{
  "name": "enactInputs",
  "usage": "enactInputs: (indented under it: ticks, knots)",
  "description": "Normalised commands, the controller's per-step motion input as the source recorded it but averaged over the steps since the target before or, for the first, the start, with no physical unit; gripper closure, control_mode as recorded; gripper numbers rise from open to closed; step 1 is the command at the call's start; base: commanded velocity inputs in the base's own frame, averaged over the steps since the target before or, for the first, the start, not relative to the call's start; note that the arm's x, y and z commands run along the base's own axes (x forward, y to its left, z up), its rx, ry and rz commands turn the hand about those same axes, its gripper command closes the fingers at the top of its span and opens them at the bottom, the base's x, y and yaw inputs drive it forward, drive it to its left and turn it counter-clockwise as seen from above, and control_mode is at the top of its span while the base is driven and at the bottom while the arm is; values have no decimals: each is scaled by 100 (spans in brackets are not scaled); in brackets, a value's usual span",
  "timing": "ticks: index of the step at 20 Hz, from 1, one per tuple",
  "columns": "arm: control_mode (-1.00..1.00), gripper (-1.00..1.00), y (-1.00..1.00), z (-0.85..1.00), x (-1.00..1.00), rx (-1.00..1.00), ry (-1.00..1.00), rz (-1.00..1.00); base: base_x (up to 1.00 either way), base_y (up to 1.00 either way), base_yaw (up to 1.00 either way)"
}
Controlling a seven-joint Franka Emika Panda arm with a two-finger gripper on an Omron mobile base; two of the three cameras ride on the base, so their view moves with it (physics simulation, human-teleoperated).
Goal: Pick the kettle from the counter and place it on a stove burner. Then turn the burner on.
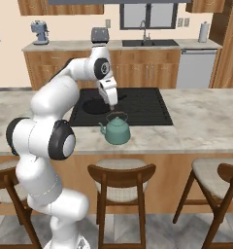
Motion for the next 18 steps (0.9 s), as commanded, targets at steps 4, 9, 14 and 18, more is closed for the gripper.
enactInputs:
  ticks: [4, 9, 14, 18]
  knots:
    - [-100, -100, 0, -32, 51, 3, 7, -1, 0, 0, 0]
    - [-100, -100, 0, -40, 45, 7, 3, 0, 0, 0, 0]
    - [-100, -100, 0, -38, 50, 5, 0, 0, 0, 0, 0]
    - [-100, -100, 0, -30, 58, 0, 0, 0, 0, 0, 0]
